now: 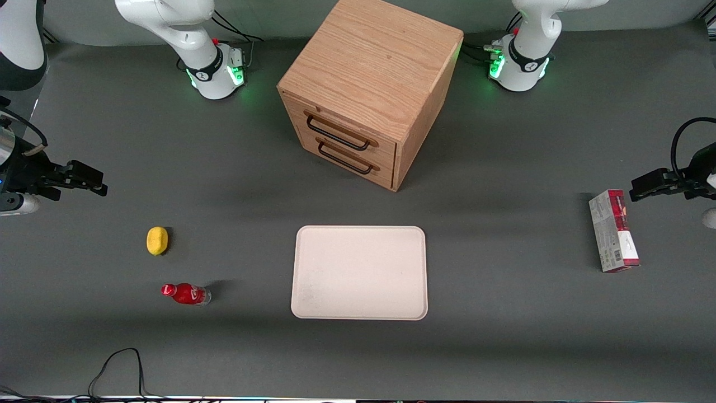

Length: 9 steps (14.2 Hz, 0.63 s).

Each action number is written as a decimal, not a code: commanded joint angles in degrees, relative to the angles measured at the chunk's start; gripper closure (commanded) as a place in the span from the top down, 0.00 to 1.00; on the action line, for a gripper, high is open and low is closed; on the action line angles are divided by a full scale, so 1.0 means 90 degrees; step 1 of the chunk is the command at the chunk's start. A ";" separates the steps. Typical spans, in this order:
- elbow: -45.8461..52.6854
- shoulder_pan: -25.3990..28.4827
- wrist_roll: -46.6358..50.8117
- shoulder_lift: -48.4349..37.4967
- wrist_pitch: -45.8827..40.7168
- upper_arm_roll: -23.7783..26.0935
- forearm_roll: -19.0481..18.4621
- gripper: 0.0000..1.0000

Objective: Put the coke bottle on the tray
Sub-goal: 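Move the right gripper toward the red Coca-Cola bottle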

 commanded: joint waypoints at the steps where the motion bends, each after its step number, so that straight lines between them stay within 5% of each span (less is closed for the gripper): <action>1: -0.0120 0.0039 0.0172 -0.0134 -0.0055 -0.0001 -0.0051 1.00; 9: 0.1340 0.0107 0.0152 0.1151 -0.0036 0.0047 0.0194 1.00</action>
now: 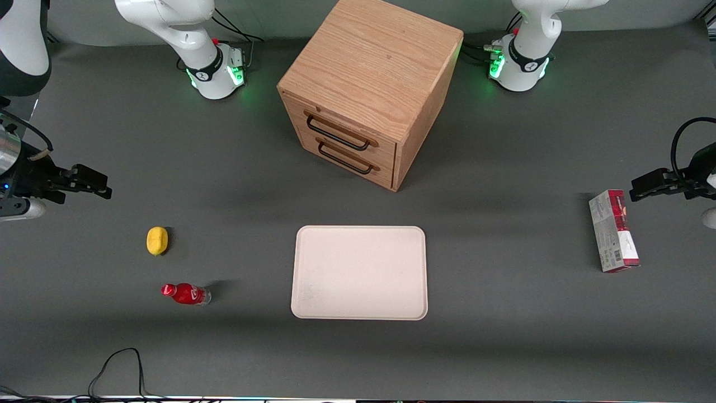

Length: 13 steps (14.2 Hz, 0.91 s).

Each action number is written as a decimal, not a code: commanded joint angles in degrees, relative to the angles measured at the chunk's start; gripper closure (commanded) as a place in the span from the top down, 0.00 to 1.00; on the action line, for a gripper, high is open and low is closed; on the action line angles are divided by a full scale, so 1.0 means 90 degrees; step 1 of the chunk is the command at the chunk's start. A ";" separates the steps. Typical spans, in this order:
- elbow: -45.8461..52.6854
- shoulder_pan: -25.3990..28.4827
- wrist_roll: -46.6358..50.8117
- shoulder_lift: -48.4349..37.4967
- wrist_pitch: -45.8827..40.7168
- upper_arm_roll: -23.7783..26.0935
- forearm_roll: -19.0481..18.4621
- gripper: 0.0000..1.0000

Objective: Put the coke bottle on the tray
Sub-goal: 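Move the right gripper toward the red Coca-Cola bottle, then lower the open right gripper over the bottle and close on it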

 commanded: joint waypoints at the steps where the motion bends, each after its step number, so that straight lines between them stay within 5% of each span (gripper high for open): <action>1: 0.1458 0.0069 0.0134 0.1140 -0.0089 0.0033 0.0135 1.00; 5: 0.2680 0.0108 0.0134 0.2148 -0.0205 0.0238 0.0076 1.00; 13: 0.2703 0.0147 0.0134 0.2852 0.0124 0.0248 0.0017 1.00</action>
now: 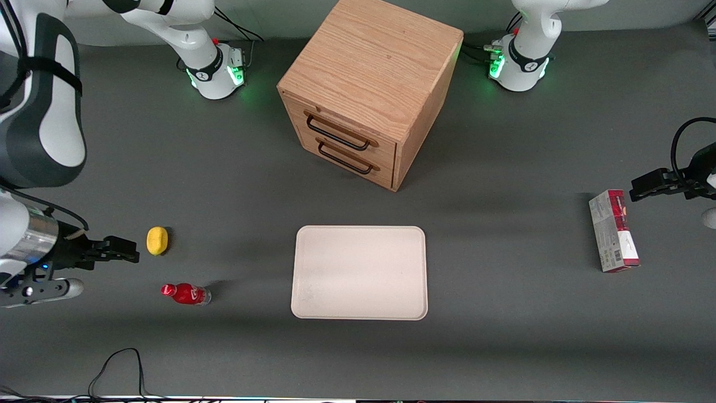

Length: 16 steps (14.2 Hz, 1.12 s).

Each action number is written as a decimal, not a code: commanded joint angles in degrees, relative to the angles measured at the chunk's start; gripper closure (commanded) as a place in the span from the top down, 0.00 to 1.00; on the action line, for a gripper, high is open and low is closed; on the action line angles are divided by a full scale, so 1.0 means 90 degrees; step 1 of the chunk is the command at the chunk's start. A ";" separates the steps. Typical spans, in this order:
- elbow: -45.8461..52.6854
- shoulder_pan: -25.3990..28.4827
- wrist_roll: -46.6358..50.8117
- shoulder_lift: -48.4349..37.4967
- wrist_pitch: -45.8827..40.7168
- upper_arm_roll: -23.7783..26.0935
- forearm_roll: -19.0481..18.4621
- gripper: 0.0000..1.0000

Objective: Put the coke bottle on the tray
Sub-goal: 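Lower the open right gripper over the bottle and close on it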

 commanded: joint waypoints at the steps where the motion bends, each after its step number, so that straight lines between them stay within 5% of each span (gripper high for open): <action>1: 0.0241 0.0030 0.0132 0.0498 0.0218 0.0027 -0.0056 1.00; 7: 0.0212 0.0069 0.0142 0.1299 0.1066 0.0017 -0.0252 1.00; 16: -0.1057 0.0069 0.0132 0.1193 0.2221 0.0017 -0.0233 1.00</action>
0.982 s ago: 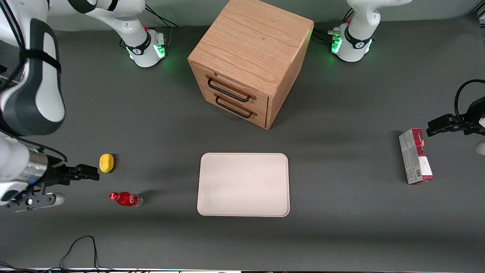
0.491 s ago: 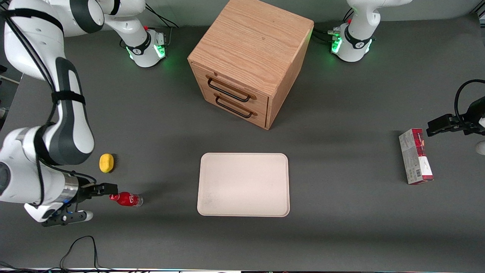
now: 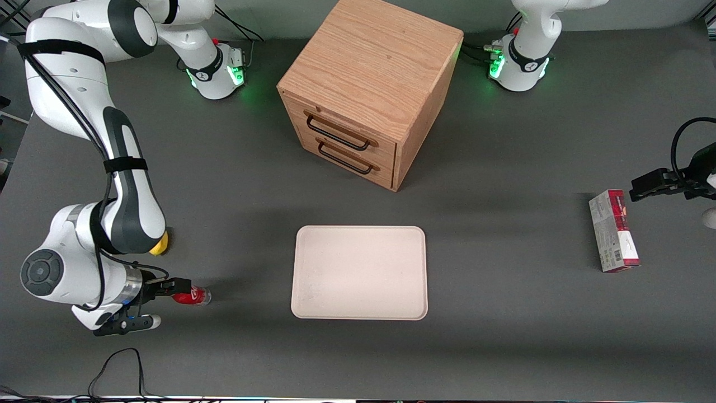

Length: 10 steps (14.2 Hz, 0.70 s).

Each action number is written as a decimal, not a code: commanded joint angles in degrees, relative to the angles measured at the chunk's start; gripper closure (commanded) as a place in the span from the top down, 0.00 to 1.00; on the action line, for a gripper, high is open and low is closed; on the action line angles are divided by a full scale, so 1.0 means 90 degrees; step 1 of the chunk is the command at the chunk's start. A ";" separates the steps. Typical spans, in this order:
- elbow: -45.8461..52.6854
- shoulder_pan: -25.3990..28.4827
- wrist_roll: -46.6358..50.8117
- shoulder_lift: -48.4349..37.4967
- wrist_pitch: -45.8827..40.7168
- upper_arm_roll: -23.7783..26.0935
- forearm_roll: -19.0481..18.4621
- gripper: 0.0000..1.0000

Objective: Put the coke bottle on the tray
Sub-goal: 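Lower the open right gripper over the bottle and close on it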

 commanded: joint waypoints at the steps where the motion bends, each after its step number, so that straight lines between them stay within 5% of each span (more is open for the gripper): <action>1: -0.0343 0.0027 0.0132 -0.0254 0.0113 0.0007 -0.0155 1.00; 3: -0.0344 0.0037 0.0132 -0.0263 0.0094 0.0007 -0.0155 0.99; 5: -0.0334 0.0037 0.0132 -0.0263 0.0074 0.0007 -0.0155 0.63; 8: -0.0334 0.0037 0.0083 -0.0293 0.0064 0.0007 -0.0165 0.30; 10: -0.0324 0.0027 0.0064 -0.0293 0.0064 0.0007 -0.0165 0.20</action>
